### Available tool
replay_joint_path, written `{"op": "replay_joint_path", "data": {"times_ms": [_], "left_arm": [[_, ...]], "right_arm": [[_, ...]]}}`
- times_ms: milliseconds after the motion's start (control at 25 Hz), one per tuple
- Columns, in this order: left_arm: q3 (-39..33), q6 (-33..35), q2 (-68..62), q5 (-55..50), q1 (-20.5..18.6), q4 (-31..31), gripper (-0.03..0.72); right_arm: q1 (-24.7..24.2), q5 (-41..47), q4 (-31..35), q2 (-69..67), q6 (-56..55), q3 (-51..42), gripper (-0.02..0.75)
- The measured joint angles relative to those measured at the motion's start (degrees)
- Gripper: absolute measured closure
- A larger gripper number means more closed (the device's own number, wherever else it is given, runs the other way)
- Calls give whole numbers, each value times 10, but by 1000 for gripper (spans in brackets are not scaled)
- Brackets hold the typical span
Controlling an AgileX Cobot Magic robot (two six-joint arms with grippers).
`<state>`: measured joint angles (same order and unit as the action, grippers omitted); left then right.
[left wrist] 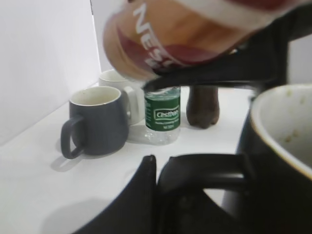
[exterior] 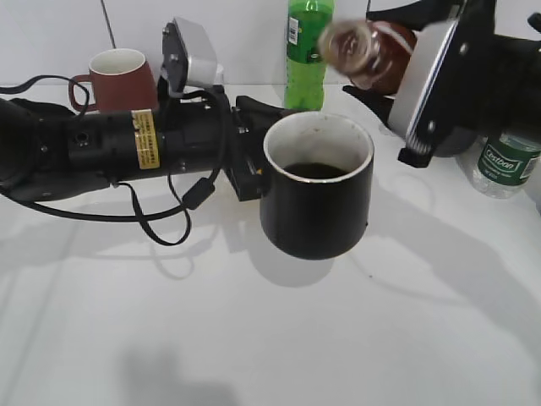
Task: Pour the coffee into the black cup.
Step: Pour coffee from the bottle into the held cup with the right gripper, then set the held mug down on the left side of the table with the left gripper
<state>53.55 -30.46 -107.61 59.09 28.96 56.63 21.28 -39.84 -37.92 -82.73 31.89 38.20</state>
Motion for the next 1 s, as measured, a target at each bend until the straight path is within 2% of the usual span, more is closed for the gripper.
{"op": "replay_joint_path", "data": {"times_ms": [200, 360, 720, 1000], "left_arm": [[0, 1, 6, 1, -23, -3, 653], [0, 2, 27, 4, -67, 5, 653], [-51, 2, 67, 26, -190, 33, 653], [-103, 9, 76, 25, -256, 15, 653]], "right_arm": [[0, 0, -2, 0, -238, 0, 209], [0, 0, -2, 0, -364, 0, 209], [0, 0, -2, 0, -391, 0, 209], [0, -12, 12, 0, -392, 0, 209]]}}
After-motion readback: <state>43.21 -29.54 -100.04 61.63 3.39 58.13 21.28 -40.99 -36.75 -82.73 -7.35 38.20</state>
